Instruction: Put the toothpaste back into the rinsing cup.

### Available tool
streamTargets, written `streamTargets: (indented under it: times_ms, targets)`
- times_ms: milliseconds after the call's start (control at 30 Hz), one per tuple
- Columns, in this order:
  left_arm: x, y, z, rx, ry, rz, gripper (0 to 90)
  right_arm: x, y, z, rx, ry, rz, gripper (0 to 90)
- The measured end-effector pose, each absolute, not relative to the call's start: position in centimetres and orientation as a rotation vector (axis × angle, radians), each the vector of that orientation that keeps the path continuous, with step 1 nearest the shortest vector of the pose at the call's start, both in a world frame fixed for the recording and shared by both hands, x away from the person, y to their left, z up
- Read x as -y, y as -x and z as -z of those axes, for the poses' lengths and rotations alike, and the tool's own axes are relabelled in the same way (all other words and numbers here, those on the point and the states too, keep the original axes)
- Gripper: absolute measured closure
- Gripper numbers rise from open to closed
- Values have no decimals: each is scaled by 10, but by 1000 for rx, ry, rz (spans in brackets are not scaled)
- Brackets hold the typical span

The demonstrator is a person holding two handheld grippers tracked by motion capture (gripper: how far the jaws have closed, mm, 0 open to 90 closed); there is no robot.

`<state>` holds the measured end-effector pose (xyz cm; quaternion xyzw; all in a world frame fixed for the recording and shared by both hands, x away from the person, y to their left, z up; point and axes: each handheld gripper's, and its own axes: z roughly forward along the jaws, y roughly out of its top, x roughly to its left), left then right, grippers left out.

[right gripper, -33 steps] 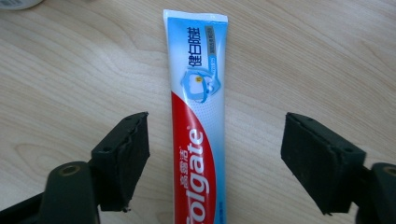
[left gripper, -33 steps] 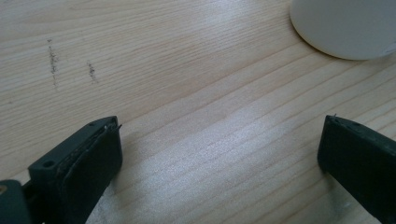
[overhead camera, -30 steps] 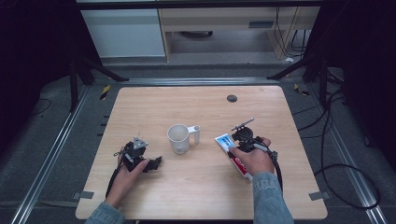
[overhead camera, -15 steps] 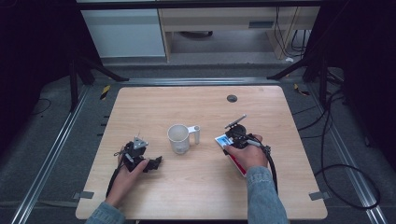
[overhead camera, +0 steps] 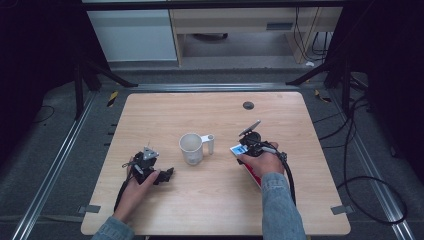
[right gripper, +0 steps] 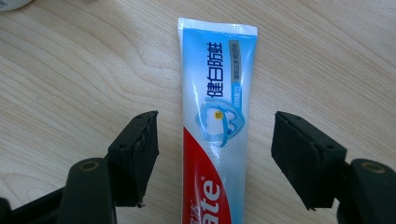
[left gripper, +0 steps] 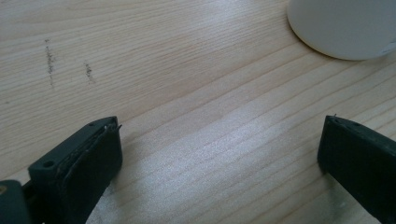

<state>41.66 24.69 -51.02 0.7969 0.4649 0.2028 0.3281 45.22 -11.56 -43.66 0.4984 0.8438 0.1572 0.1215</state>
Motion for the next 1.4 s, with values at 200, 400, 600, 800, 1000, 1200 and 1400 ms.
streamTargets:
  times_ms: [200,400,600,800,1000,1200,1400]
  targets:
    - [-247,-417,510,-1215,-2086,-530,0,111,-458,442,-2494,-1450,-405,350]
    - [-247,-417,510,-1213,-2088,-530,0,111,-463,447,-2510,-1480,-355,385]
    - [-247,-417,510,-1208,-2093,-528,0,110,-470,452,-2530,-1489,-337,386]
    - [-247,-417,510,-1203,-2092,-527,0,106,-474,457,-2553,-1491,-279,396]
    - [-247,-417,510,-1202,-2092,-527,0,106,-477,459,-2567,-1503,-272,408]
    - [-246,-417,510,-1200,-2093,-527,0,105,-478,464,-2566,-1510,-239,419]
    - [-246,-417,510,-1196,-2096,-524,0,105,-480,467,-2567,-1500,-221,457]
